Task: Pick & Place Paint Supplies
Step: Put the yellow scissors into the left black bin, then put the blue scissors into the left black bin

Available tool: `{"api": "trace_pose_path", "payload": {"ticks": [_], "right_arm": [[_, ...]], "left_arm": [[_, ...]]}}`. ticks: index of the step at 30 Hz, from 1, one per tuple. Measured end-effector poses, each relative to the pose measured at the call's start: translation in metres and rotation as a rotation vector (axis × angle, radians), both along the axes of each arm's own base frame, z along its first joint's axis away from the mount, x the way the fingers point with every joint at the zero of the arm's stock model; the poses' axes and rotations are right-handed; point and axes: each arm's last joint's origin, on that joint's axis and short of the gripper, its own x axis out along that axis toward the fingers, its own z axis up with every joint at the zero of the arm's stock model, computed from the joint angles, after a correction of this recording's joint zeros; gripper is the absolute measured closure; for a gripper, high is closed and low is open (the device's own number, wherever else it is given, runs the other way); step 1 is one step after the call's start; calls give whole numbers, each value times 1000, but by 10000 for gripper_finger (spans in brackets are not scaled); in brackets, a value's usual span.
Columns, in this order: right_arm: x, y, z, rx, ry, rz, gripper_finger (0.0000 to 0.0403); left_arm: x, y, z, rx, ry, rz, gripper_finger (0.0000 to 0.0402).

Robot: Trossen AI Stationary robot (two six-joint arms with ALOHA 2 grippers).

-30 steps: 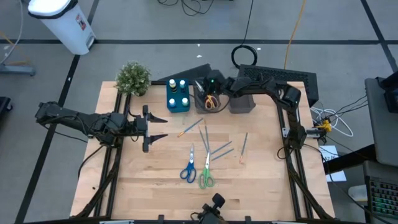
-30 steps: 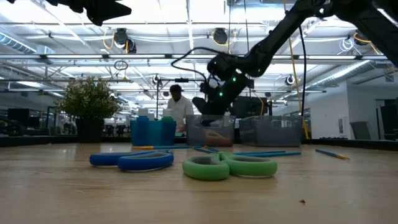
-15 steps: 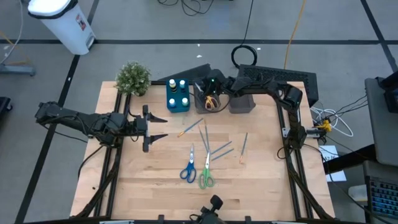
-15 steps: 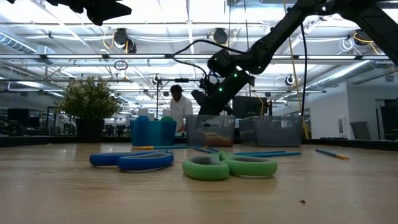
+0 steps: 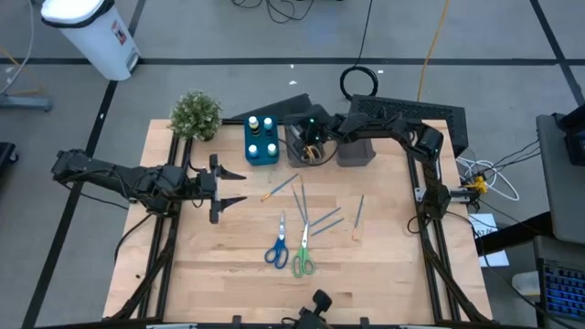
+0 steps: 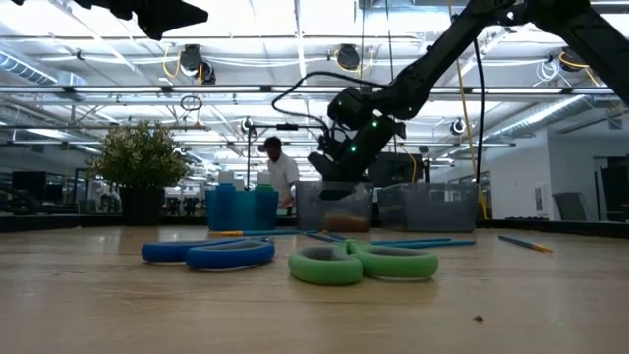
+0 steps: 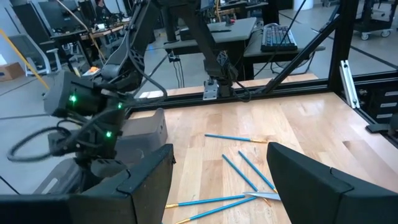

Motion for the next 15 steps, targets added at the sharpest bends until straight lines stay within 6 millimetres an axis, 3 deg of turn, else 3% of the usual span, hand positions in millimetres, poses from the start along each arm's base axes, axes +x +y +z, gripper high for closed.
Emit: {"api": "trace_pose_path", "payload": {"ticks": [8, 15], "right_arm": [[-2, 26, 42, -69, -4, 100, 403], [-12, 83, 90, -114, 65, 286, 403]], "left_arm": [[0, 0, 0, -1, 2, 0, 133], [0, 0, -1, -8, 9, 1, 133]]}}
